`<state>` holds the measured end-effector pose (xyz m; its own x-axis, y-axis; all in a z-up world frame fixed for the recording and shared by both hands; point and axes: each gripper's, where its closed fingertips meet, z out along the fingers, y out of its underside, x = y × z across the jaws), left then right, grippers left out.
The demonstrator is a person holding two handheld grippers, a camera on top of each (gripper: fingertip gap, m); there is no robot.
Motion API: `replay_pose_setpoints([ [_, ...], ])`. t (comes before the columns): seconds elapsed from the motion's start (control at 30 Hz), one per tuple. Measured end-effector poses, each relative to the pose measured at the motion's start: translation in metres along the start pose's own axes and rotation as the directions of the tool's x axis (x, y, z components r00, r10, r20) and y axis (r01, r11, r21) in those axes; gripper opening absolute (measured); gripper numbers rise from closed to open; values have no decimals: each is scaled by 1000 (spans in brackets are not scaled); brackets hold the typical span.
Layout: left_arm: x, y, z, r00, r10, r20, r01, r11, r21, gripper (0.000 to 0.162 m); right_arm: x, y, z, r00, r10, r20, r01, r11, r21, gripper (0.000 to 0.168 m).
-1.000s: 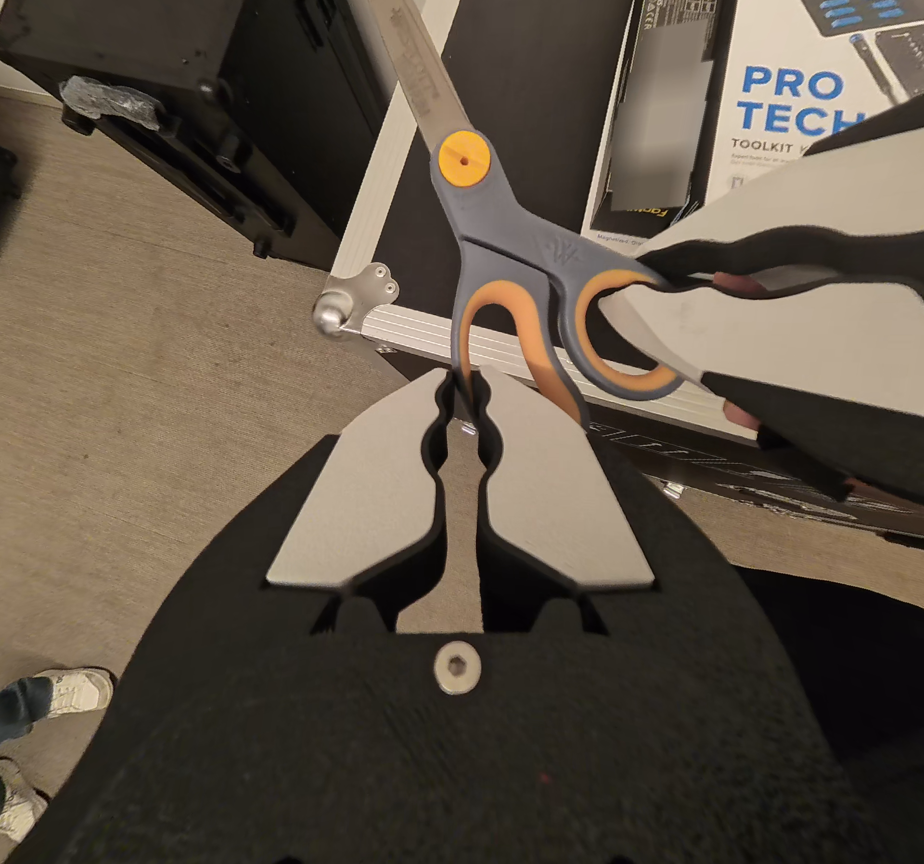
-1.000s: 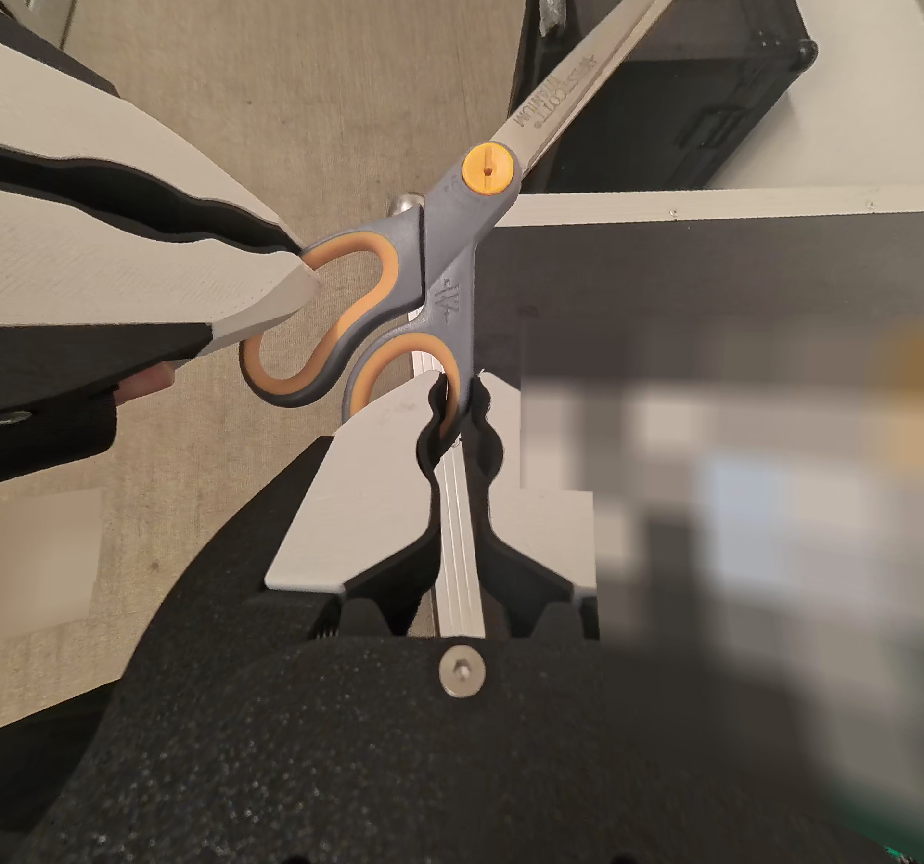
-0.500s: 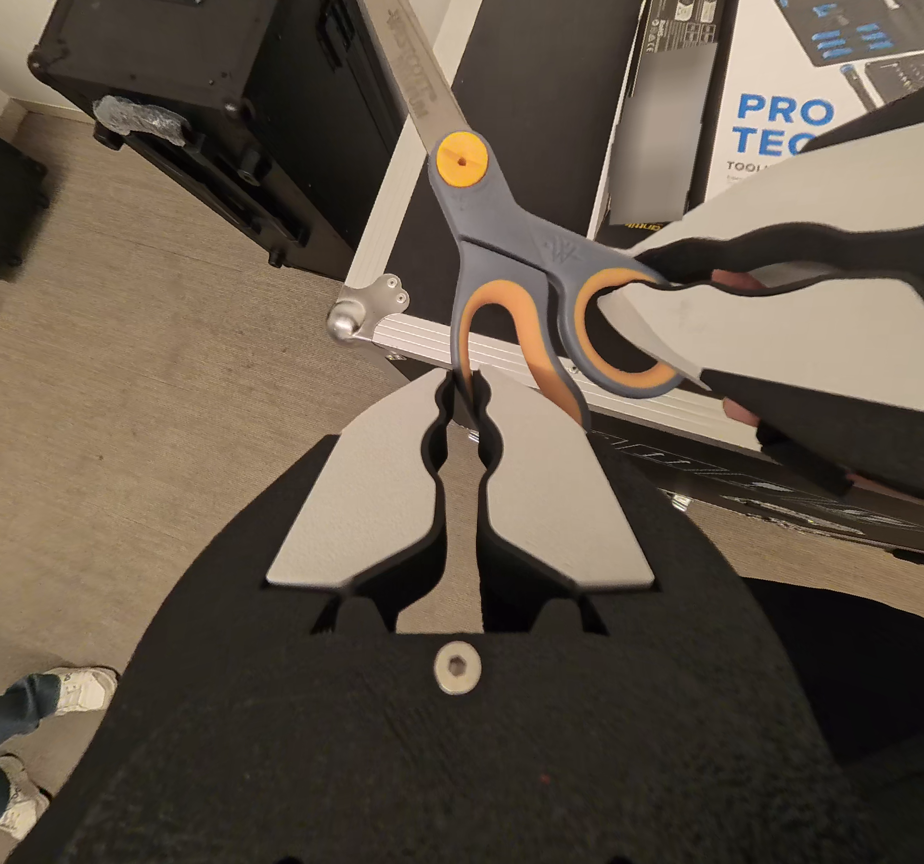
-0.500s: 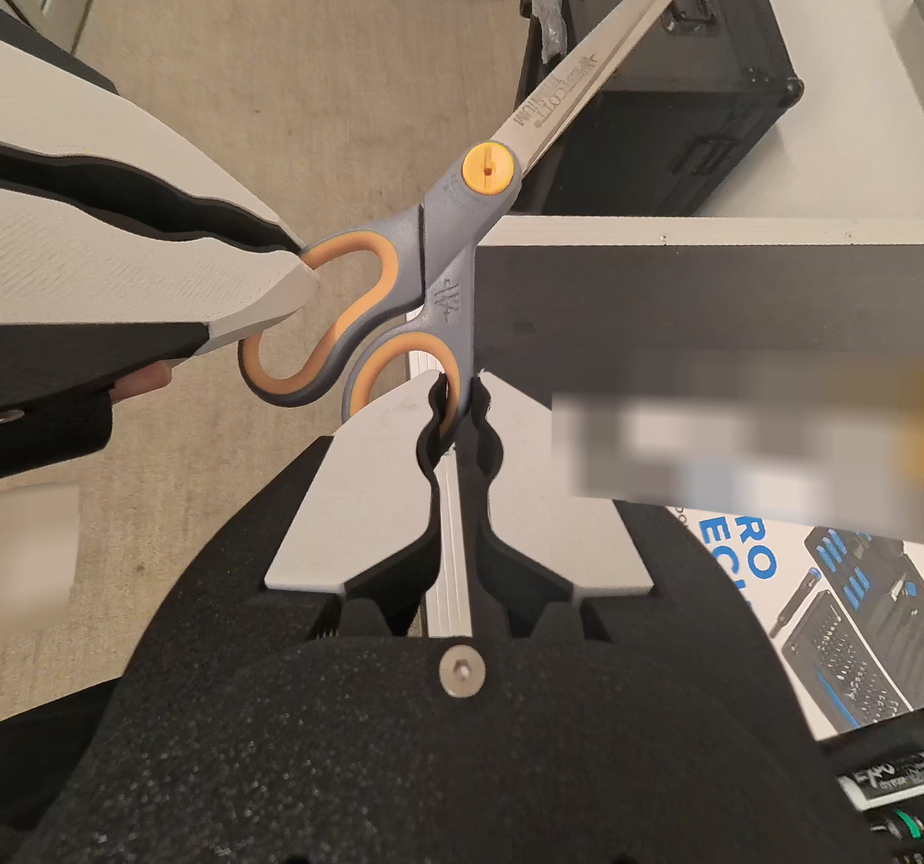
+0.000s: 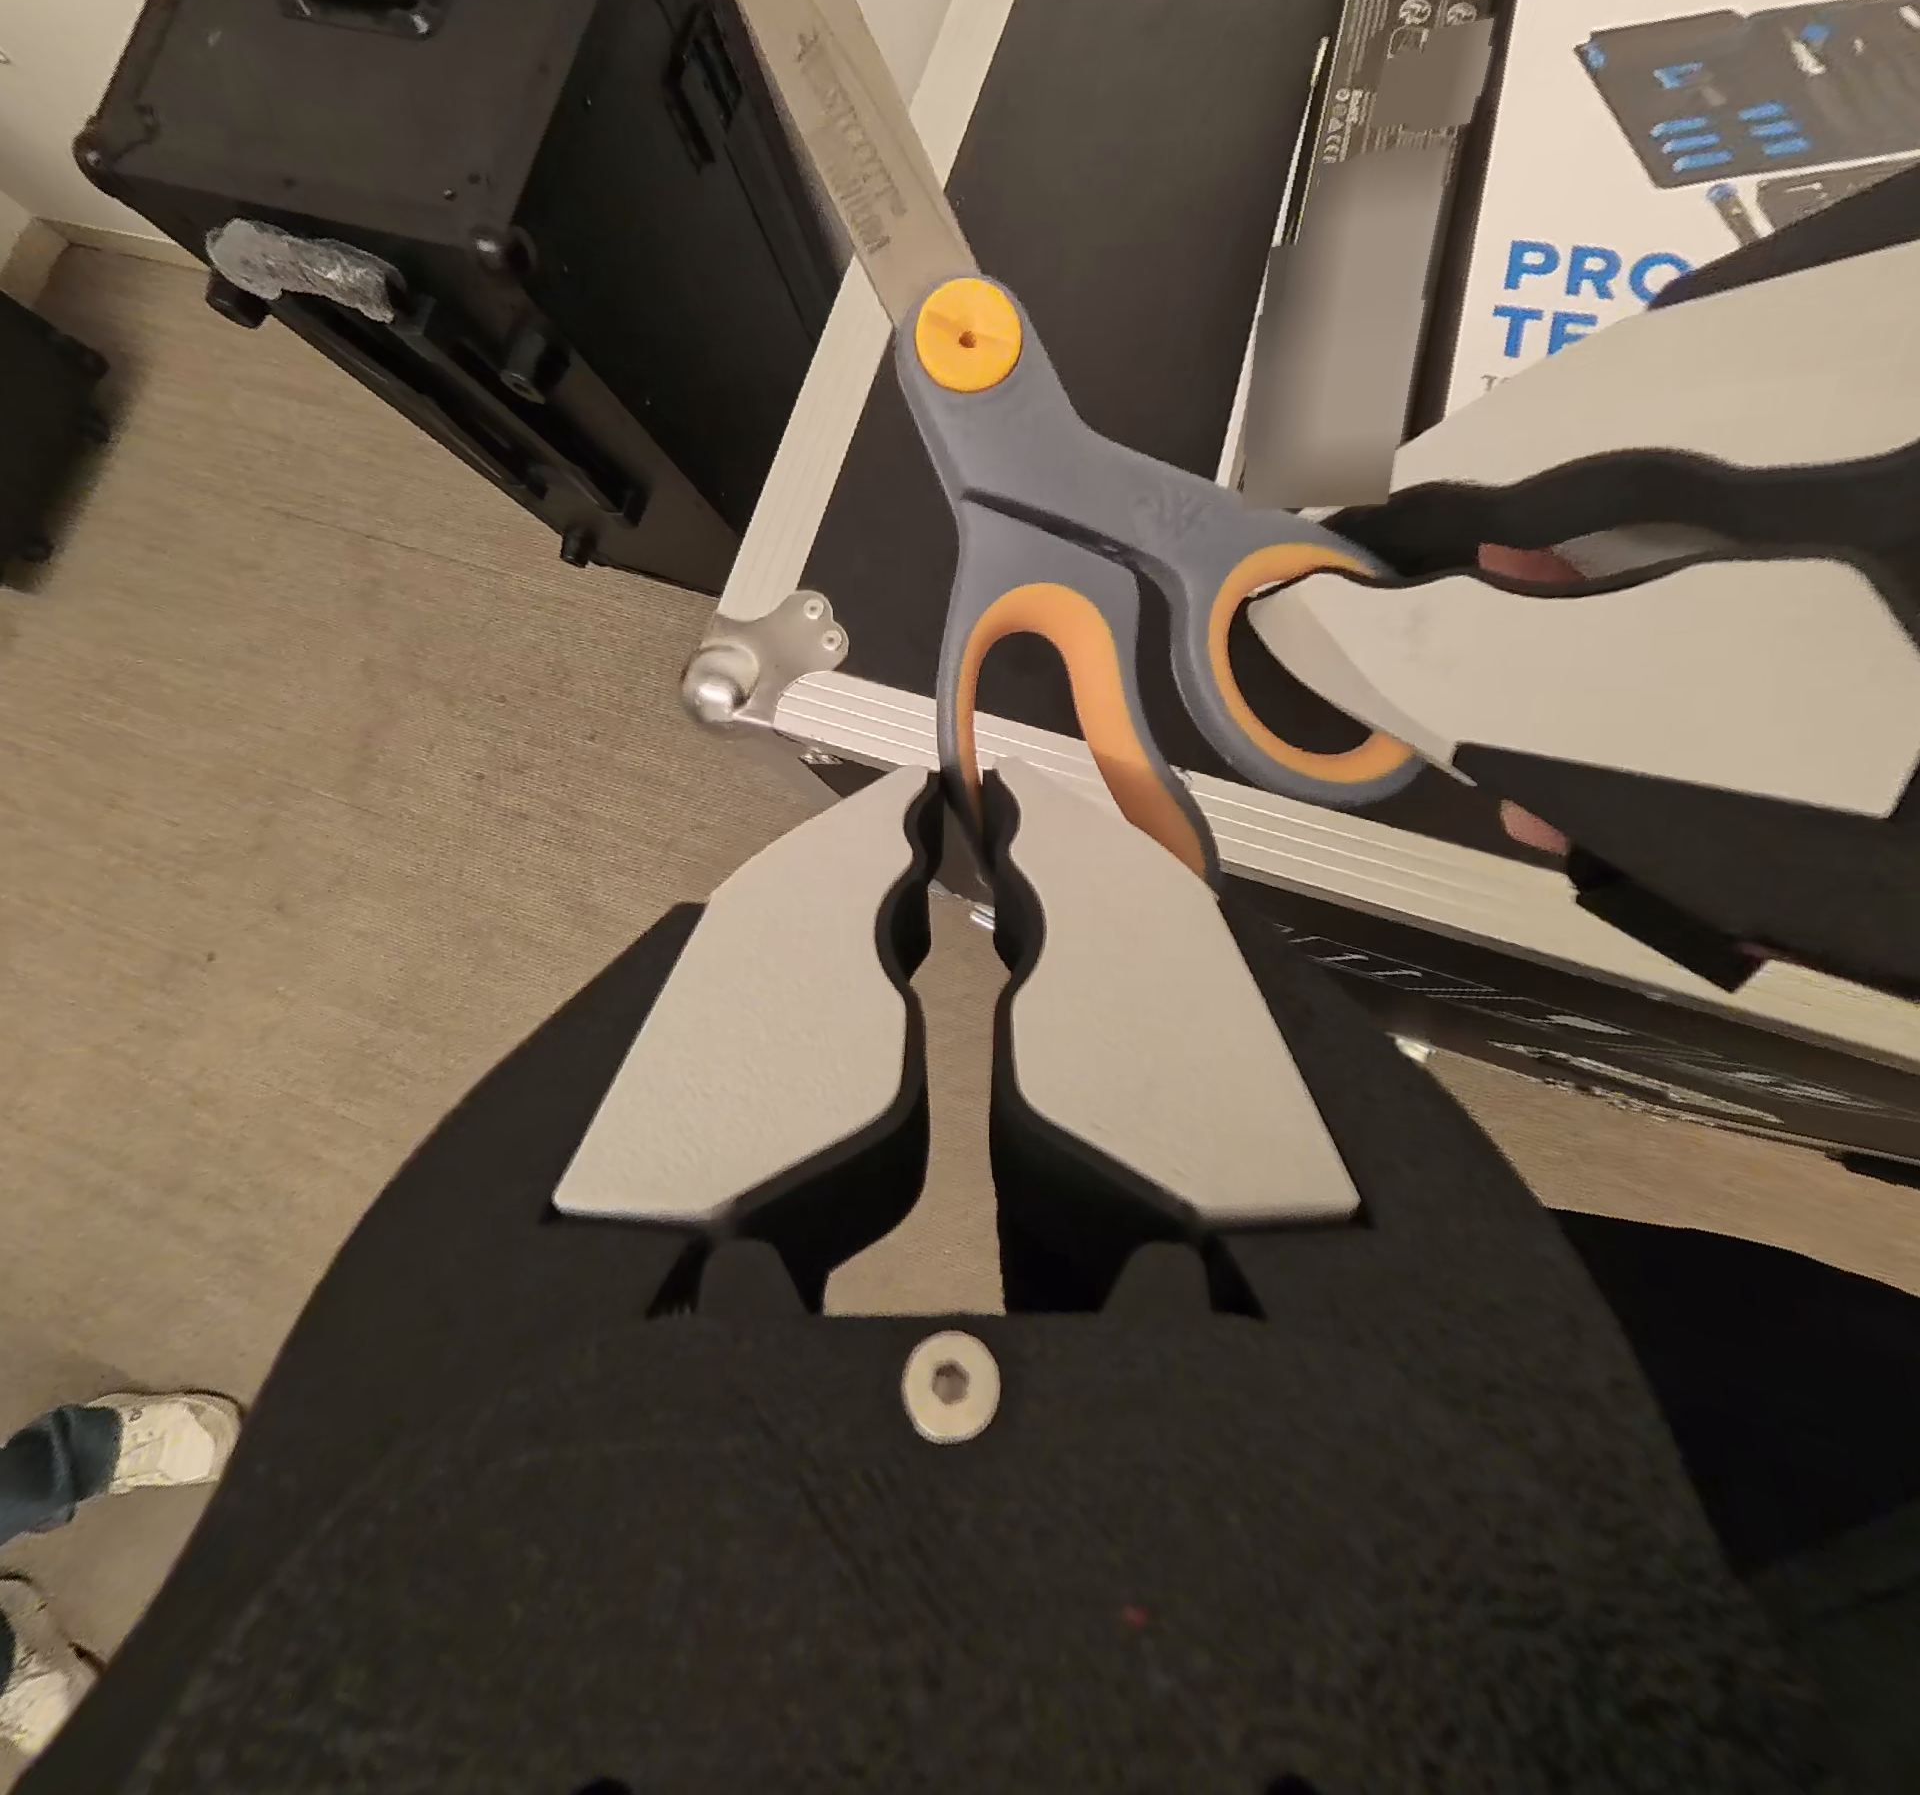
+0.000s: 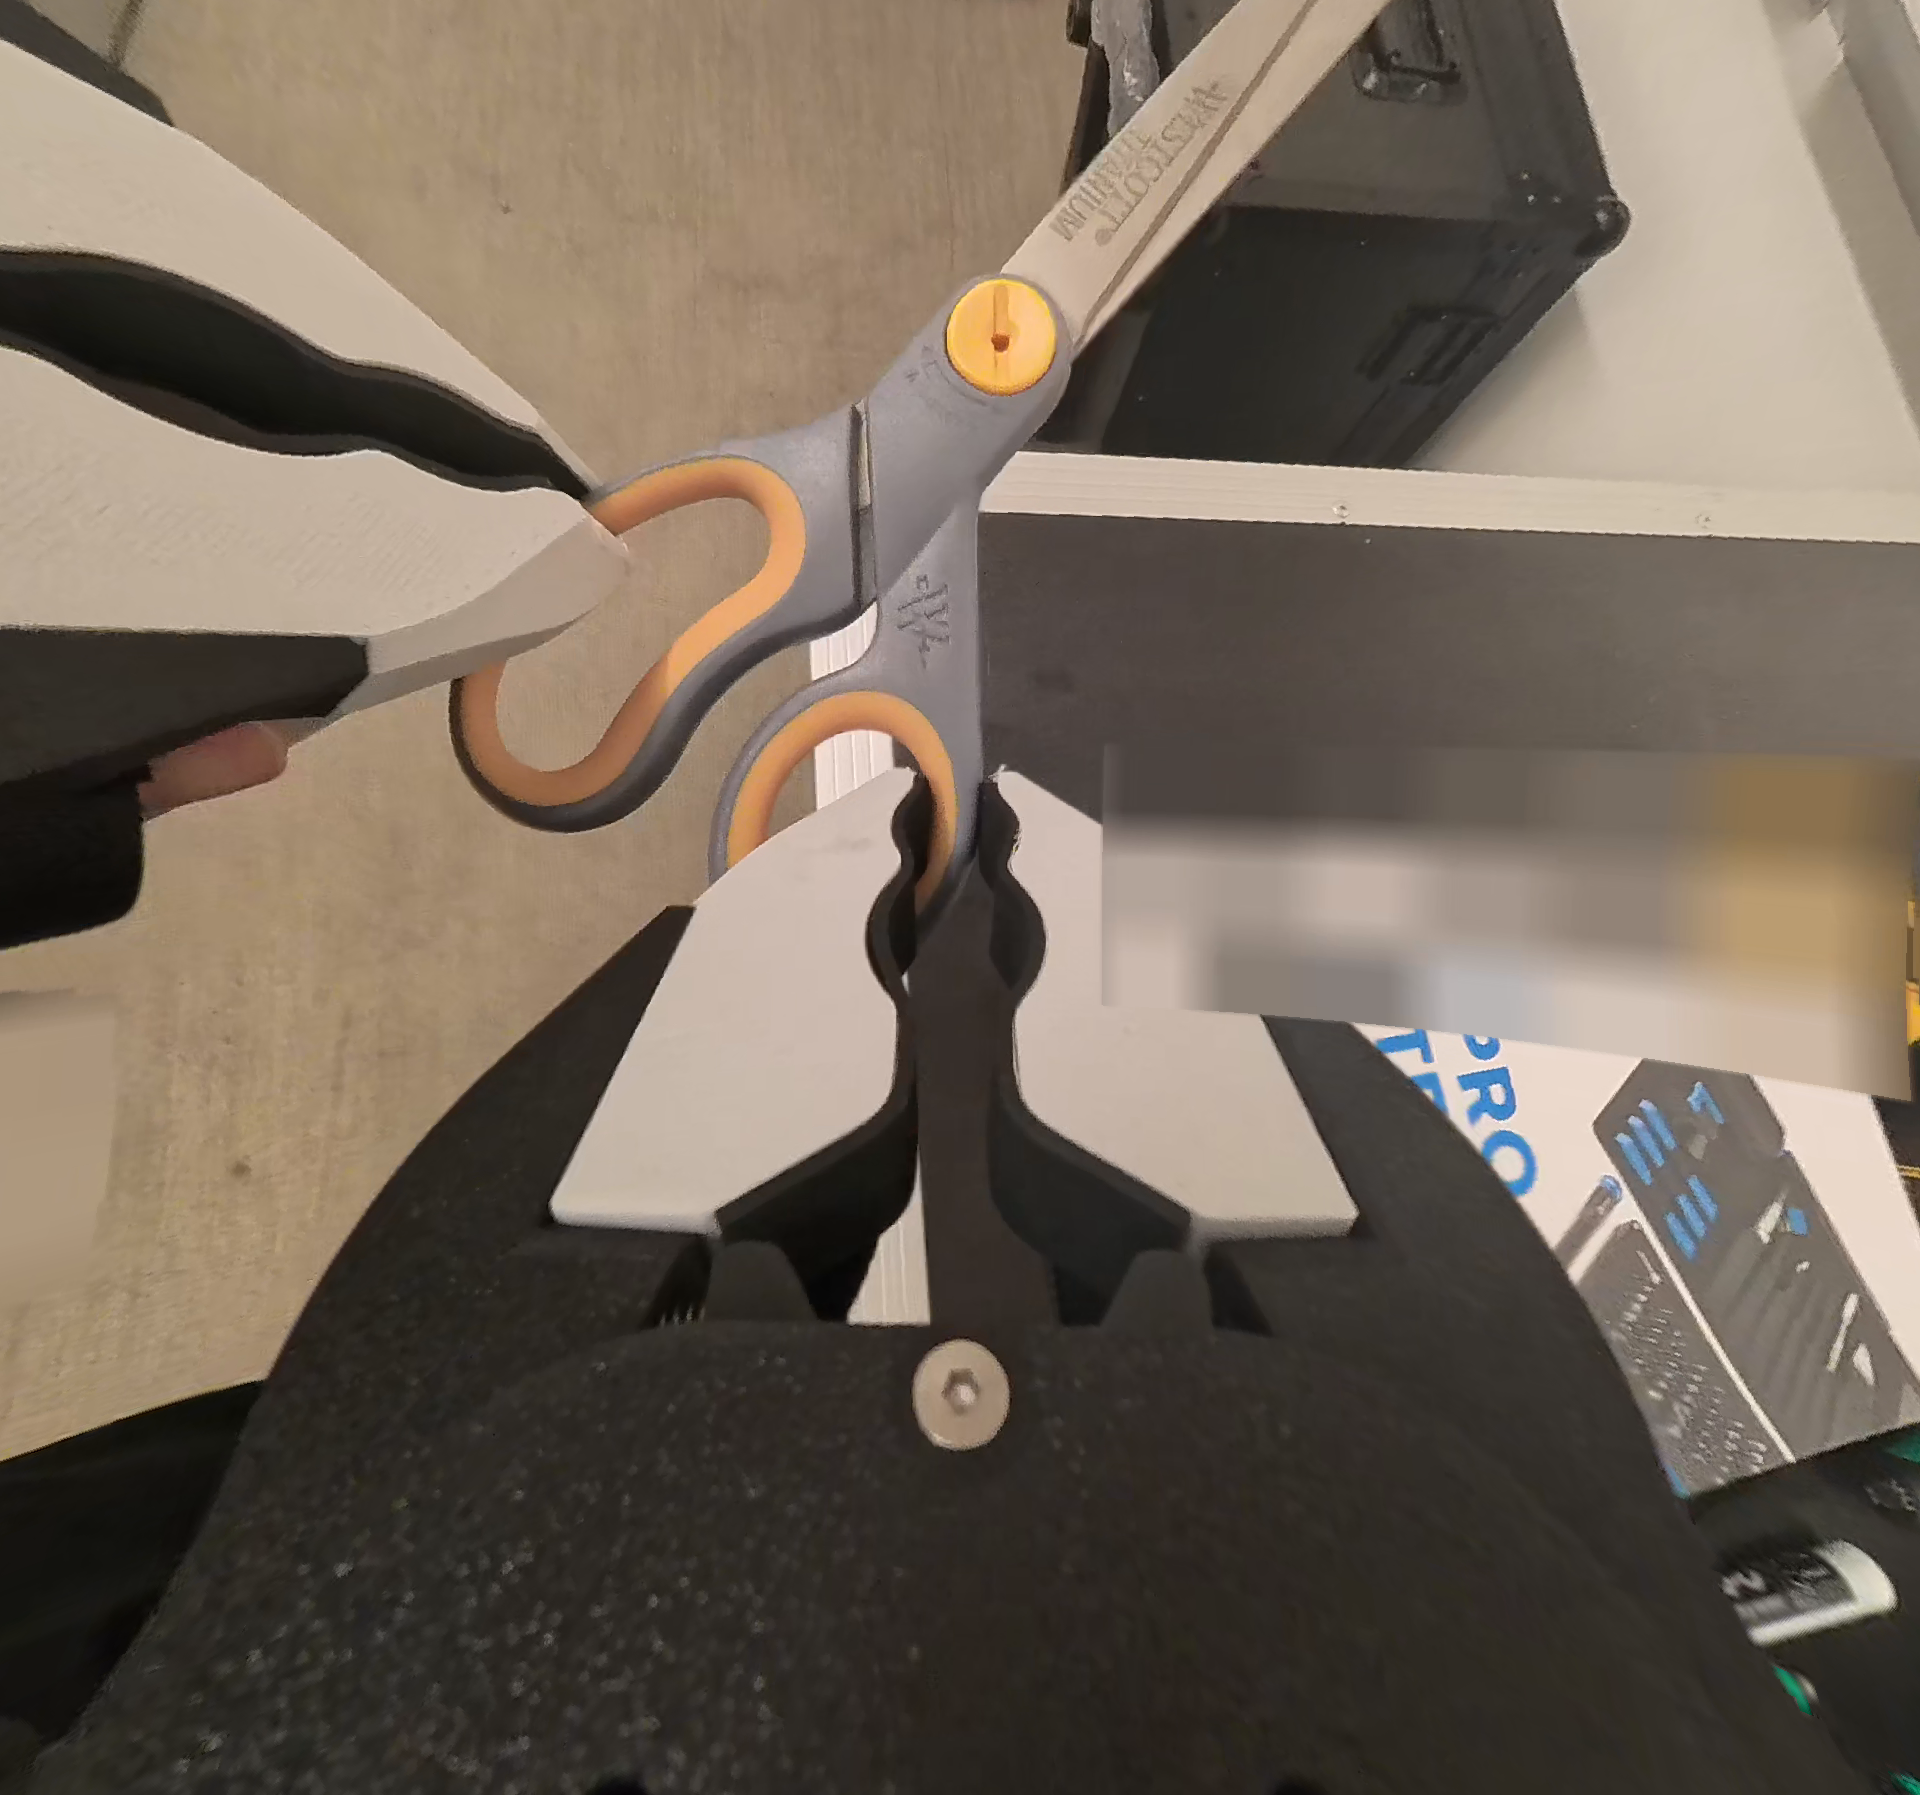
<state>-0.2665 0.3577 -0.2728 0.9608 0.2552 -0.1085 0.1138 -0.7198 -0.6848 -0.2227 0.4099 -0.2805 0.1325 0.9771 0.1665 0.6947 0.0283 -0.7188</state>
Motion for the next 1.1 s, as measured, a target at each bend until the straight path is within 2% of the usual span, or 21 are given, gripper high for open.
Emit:
replay_pose_setpoints([
  [0.47, -21, -6, -4, 998, 24, 58, -25, 1000, 12, 5, 14, -4, -5, 993, -115, -11, 115, 993, 2, 9],
  [0.8, -38, 4, -10, 994, 83, 76, -83, 997, -10, 6, 10, -4, -7, 954, -290, 75, 291, 957, 5, 9],
  [1.1, -39, 13, -10, 987, 159, 36, -158, 987, -15, 6, 10, 2, -10, 891, -412, 193, 415, 909, 24, 9],
])
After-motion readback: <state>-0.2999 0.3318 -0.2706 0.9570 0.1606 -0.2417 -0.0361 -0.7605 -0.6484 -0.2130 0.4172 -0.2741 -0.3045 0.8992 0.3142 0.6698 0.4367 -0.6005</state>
